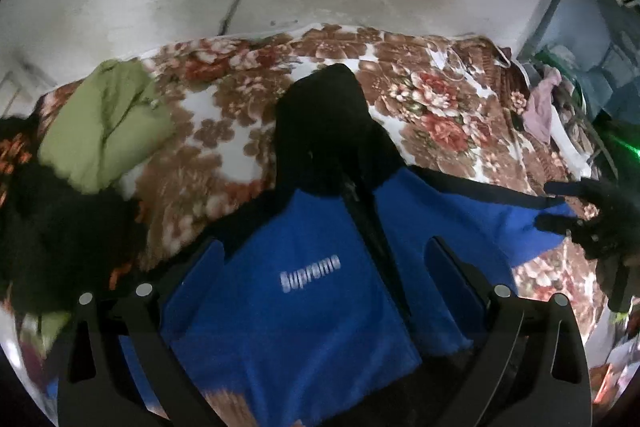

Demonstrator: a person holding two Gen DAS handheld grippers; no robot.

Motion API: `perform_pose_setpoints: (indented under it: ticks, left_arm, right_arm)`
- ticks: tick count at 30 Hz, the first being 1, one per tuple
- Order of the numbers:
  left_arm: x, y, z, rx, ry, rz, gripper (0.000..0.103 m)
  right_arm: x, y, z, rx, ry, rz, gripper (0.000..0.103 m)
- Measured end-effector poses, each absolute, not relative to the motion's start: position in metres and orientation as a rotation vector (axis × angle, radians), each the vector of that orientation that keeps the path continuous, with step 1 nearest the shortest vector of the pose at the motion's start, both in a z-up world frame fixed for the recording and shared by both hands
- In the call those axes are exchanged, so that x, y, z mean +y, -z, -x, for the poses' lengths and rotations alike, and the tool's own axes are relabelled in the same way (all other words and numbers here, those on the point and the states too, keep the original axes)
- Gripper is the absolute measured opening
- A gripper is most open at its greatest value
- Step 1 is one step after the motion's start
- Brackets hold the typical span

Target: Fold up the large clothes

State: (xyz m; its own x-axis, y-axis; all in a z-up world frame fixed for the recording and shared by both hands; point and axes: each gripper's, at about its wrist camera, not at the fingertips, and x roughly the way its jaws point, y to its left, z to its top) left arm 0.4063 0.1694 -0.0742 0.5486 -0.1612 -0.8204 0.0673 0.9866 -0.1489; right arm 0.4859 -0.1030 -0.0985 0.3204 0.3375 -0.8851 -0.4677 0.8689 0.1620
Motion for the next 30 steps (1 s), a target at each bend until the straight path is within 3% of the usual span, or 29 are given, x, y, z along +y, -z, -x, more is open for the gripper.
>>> perform_pose_setpoints:
  ticks: [20, 25, 26, 27, 29, 30]
  left_arm:
    - [0.197, 0.235, -0.671, 1.044, 0.236, 0.062, 0.098]
    - [0.193, 0.259, -0.708, 1.058, 0.314, 0.036, 0.097]
    - [0.194, 0.262, -0.716, 1.063, 0.328, 0.039, 0.093]
    - [0.197, 0.265, -0.723, 1.068, 0.333, 0.052, 0.069]
    - [0.205, 0.273, -0.739, 1.096, 0.310, 0.094, 0.049]
    - [0.208, 0.275, -0.745, 1.095, 0.314, 0.128, 0.051]
  right_arm:
    - [-0.052, 0.265, -0.772, 1.119, -0.517, 0.109, 0.098]
    - [-0.015, 0.296, -0.807, 1.129, -0.580, 0.212, 0.084]
    - [-0.009, 0.299, -0.809, 1.134, -0.596, 0.226, 0.081]
    - [-0.002, 0.304, -0.815, 1.137, -0.621, 0.244, 0.078]
    - [0.003, 0.308, -0.821, 1.125, -0.643, 0.246, 0.076]
    - [0.004, 0.310, -0.825, 1.121, -0.653, 0.240, 0.076]
